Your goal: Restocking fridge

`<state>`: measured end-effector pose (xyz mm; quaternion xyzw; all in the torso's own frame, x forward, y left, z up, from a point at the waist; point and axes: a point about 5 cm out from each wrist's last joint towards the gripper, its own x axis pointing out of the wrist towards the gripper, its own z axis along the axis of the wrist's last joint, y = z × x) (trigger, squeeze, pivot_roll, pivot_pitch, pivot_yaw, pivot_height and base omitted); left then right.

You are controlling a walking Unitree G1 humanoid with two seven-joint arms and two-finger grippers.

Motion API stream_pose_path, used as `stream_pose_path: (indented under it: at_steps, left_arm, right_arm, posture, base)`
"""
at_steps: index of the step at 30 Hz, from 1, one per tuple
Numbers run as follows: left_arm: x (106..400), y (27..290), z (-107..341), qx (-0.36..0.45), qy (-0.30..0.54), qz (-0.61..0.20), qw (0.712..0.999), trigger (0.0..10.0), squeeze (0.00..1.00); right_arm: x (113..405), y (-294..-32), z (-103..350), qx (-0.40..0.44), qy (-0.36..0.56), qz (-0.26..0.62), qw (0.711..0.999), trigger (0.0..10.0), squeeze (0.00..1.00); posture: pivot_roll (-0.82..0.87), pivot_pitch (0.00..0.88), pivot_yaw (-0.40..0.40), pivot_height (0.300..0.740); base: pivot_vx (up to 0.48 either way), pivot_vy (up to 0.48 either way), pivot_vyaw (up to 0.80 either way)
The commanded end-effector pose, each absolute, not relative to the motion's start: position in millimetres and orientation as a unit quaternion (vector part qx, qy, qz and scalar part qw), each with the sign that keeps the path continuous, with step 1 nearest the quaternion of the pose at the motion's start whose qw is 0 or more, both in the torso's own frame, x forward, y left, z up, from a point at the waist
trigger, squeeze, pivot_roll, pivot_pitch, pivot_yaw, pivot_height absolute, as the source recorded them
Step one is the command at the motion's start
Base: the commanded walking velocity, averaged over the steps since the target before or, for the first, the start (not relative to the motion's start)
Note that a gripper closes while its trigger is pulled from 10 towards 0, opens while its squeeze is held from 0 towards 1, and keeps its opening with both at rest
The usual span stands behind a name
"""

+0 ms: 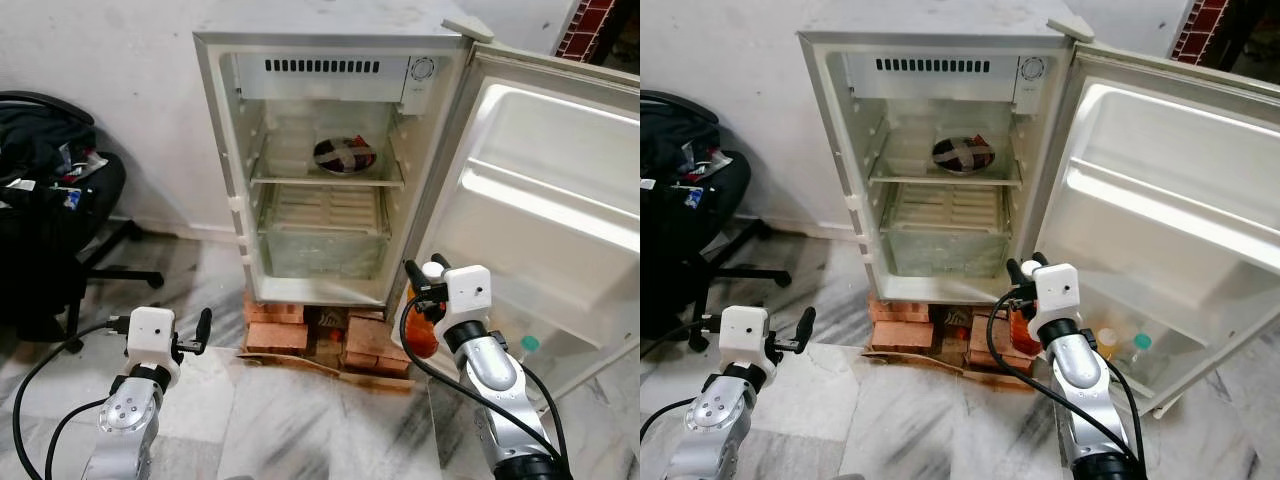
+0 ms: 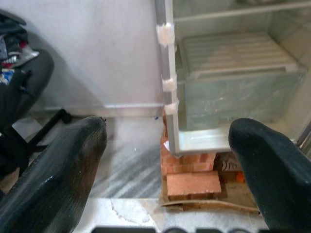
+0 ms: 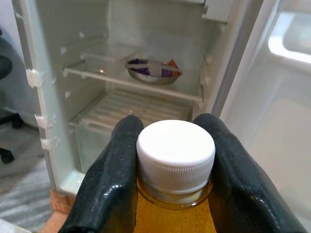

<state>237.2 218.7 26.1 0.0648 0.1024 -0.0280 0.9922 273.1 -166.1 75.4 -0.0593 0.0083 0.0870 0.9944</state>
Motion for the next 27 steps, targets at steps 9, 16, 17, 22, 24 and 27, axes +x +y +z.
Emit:
stream_pose_path:
  at_steps: [9, 16, 17, 22, 24, 27]
  left_arm:
    - [237.6, 217.2, 27.4, 0.062, 0.097, -0.036, 0.993, 10.0, 0.00]
    - [237.3, 217.1, 26.7, 0.062, 0.098, -0.037, 0.993, 10.0, 0.00]
    - [237.3, 216.8, 26.6, 0.061, 0.099, -0.038, 0.993, 10.0, 0.00]
    - [237.8, 216.2, 26.4, 0.060, 0.100, -0.035, 0.993, 10.0, 0.00]
    - [238.2, 215.7, 26.6, 0.058, 0.099, -0.033, 0.993, 10.0, 0.00]
    - [238.3, 215.4, 26.6, 0.058, 0.098, -0.033, 0.993, 10.0, 0.00]
  right_arm:
    - [277.5, -165.8, 81.5, -0.060, -0.004, 0.082, 0.995, 10.0, 0.00]
    - [277.4, -166.4, 80.9, -0.059, -0.002, 0.081, 0.995, 10.0, 0.00]
    - [277.2, -166.7, 80.4, -0.060, -0.002, 0.080, 0.995, 10.0, 0.00]
    - [277.2, -167.3, 80.1, -0.062, 0.000, 0.078, 0.995, 10.0, 0.00]
    - [277.1, -168.0, 79.3, -0.062, 0.002, 0.076, 0.995, 10.0, 0.00]
    - [276.5, -168.3, 78.3, -0.062, 0.003, 0.077, 0.995, 10.0, 0.00]
  posture:
    - [0.02, 0.000, -0.013, 0.740]
    - [0.02, 0.000, -0.013, 0.740]
    - [0.02, 0.000, -0.013, 0.740]
    - [0.02, 0.000, -0.012, 0.740]
    - [0.02, 0.000, -0.012, 0.740]
    - [0.02, 0.000, -0.013, 0.740]
  base:
    - [0.384, 0.000, 0.00]
    - [0.422, 0.000, 0.00]
    - [0.401, 0.000, 0.00]
    - [0.231, 0.000, 0.00]
    - [0.000, 0.000, 0.00]
    - [0.000, 0.000, 0.00]
